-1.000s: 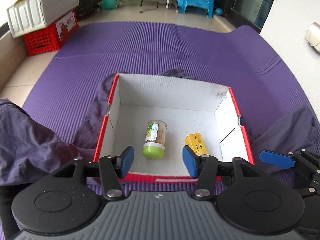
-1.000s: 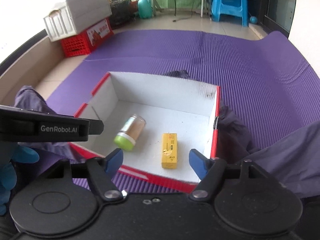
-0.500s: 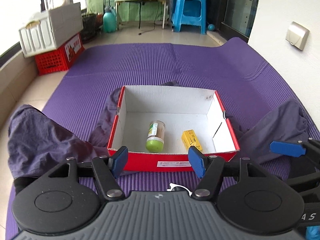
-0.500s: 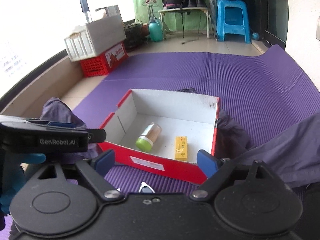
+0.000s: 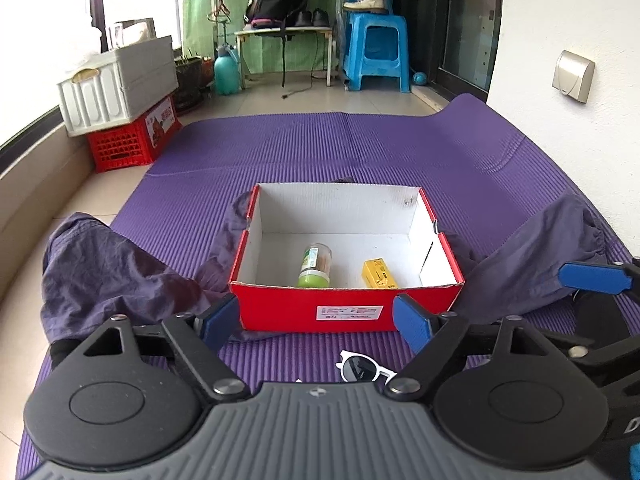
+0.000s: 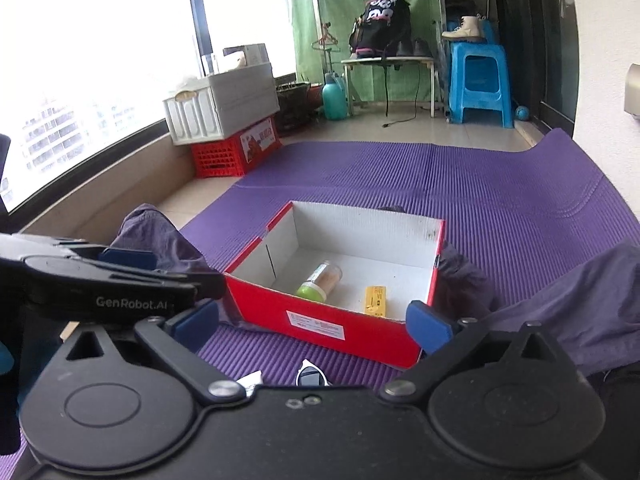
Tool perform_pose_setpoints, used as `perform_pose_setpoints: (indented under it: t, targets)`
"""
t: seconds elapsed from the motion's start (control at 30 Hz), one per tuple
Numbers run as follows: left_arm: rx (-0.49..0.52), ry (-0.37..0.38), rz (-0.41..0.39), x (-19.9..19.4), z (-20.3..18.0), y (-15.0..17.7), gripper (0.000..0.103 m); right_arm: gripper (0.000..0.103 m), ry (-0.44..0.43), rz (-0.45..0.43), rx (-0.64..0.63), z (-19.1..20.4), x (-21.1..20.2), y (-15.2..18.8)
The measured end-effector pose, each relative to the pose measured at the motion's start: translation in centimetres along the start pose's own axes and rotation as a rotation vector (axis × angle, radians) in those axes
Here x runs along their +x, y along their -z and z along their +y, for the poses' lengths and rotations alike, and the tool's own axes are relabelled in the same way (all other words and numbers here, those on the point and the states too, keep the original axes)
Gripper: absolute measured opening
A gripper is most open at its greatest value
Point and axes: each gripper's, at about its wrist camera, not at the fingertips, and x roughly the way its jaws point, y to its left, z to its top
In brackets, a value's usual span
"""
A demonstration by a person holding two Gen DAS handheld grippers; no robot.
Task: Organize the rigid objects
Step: 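Lift both tools out of the shoebox and back toward the items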
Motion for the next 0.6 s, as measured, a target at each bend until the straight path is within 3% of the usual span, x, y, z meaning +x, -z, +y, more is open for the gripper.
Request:
perform_pose_setpoints:
  t: [0.17, 0.3, 0.6]
  targets:
    - [-0.013, 0.003, -0.008, -1.2, 0.1, 1.1, 0.086, 0.103, -0.002, -0.025, -0.009, 0.3, -1.4, 1.0]
    - [-0.018, 0.017, -0.009, -1.9, 0.1, 1.7, 0.101, 0.103, -0.009, -0.036, -0.005, 0.3, -2.3, 1.6]
    - [-0.003, 0.011, -0.073, -3.2, -0.2, 3.7, 0.103, 0.103, 0.029, -0.056, -0.001, -0.1, -3.3, 3.2]
